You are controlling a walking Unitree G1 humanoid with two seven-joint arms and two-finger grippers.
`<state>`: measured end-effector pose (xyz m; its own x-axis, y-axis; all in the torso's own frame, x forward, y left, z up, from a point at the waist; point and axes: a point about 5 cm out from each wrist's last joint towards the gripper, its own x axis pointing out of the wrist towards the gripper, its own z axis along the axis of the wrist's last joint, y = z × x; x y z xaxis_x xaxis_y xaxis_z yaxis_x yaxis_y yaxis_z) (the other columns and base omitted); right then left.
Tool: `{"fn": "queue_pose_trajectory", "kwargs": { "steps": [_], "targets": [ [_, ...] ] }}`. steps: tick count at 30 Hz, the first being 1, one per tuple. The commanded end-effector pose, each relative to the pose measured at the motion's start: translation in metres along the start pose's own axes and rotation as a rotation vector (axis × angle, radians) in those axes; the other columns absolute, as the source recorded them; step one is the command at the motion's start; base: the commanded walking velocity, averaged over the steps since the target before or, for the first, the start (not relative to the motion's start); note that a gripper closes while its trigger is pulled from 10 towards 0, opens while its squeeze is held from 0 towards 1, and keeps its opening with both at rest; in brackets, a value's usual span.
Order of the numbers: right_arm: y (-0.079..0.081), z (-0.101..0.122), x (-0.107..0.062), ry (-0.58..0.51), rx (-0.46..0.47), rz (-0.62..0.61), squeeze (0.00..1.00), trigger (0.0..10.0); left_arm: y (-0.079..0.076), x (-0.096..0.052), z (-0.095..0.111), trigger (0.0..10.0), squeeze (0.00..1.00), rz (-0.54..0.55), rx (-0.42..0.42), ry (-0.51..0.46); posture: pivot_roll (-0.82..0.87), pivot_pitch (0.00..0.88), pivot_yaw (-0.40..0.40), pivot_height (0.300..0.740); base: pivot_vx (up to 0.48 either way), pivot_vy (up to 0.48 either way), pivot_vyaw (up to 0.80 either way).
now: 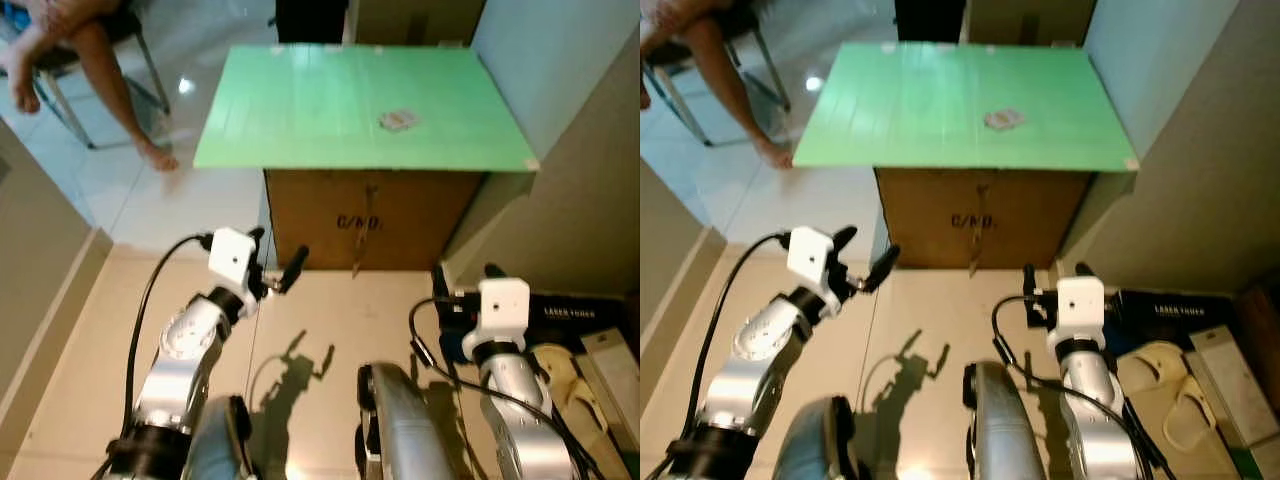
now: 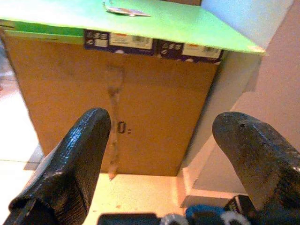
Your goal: Hang keys on a hook
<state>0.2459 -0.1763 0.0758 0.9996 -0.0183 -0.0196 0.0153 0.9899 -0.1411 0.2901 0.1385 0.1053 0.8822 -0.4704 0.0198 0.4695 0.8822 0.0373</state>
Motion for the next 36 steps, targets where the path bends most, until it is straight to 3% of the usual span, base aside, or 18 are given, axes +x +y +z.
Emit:
{"fn": "queue_pose_trajectory", "kwargs": {
  "steps": [1, 5, 9, 10, 11, 12, 13, 22, 26, 36],
  "targets": [
    [-0.004, 0.003, 0.000, -0.021, -0.024, -0.021, 0.00, 10.0, 0.000, 0.001, 0.008, 10.0, 0.00, 0.007, 0.016, -0.039, -0.17, 0.132, -0.005, 0.602, 0.461, 0.000, 0.00],
    [-0.011, 0.021, 0.000, -0.126, -0.088, -0.053, 0.00, 10.0, 0.000, 0.002, 0.014, 10.0, 0.00, 0.028, 0.025, -0.079, -0.18, 0.130, -0.005, 0.602, 0.444, 0.000, 0.00],
    [-0.013, 0.028, 0.000, -0.163, -0.121, -0.061, 0.00, 10.0, -0.001, 0.002, 0.016, 10.0, 0.00, 0.031, 0.020, -0.091, -0.18, 0.131, -0.005, 0.602, 0.424, 0.122, 0.00],
    [-0.012, 0.030, 0.000, -0.170, -0.125, -0.059, 0.00, 10.0, -0.002, 0.002, 0.017, 8.7, 0.00, 0.031, 0.018, -0.096, -0.18, 0.131, -0.005, 0.602, 0.409, 0.247, 0.00],
    [-0.011, 0.030, 0.000, -0.175, -0.123, -0.057, 0.00, 10.0, -0.003, 0.002, 0.018, 8.4, 0.00, 0.028, 0.016, -0.102, -0.18, 0.133, -0.005, 0.602, 0.409, 0.247, 0.00],
    [-0.010, 0.031, 0.000, -0.176, -0.120, -0.057, 0.00, 10.0, -0.004, 0.003, 0.018, 8.4, 0.00, 0.026, 0.015, -0.104, -0.18, 0.133, -0.005, 0.602, 0.409, 0.247, 0.00],
    [-0.010, 0.031, 0.000, -0.176, -0.120, -0.057, 0.00, 10.0, -0.005, 0.003, 0.019, 10.0, 0.00, 0.026, 0.011, -0.105, -0.18, 0.134, -0.005, 0.602, 0.409, 0.251, 0.00],
    [-0.008, 0.029, -0.001, -0.168, -0.122, -0.056, 0.00, 10.0, -0.012, 0.004, 0.021, 10.0, 0.00, -0.012, 0.021, -0.110, -0.19, 0.137, -0.005, 0.602, 0.395, 0.201, 0.00],
    [-0.007, 0.024, -0.002, -0.135, -0.095, -0.044, 0.00, 10.0, -0.021, 0.004, 0.019, 10.0, 0.00, -0.065, 0.090, -0.094, -0.19, 0.138, -0.003, 0.602, 0.472, 0.000, 0.00],
    [-0.005, 0.016, -0.002, -0.089, -0.065, -0.039, 0.00, 10.0, -0.027, 0.005, 0.018, 10.0, 0.00, -0.116, 0.119, -0.083, -0.19, 0.141, 0.001, 0.602, 0.106, -0.409, 0.00]
  ]
}}
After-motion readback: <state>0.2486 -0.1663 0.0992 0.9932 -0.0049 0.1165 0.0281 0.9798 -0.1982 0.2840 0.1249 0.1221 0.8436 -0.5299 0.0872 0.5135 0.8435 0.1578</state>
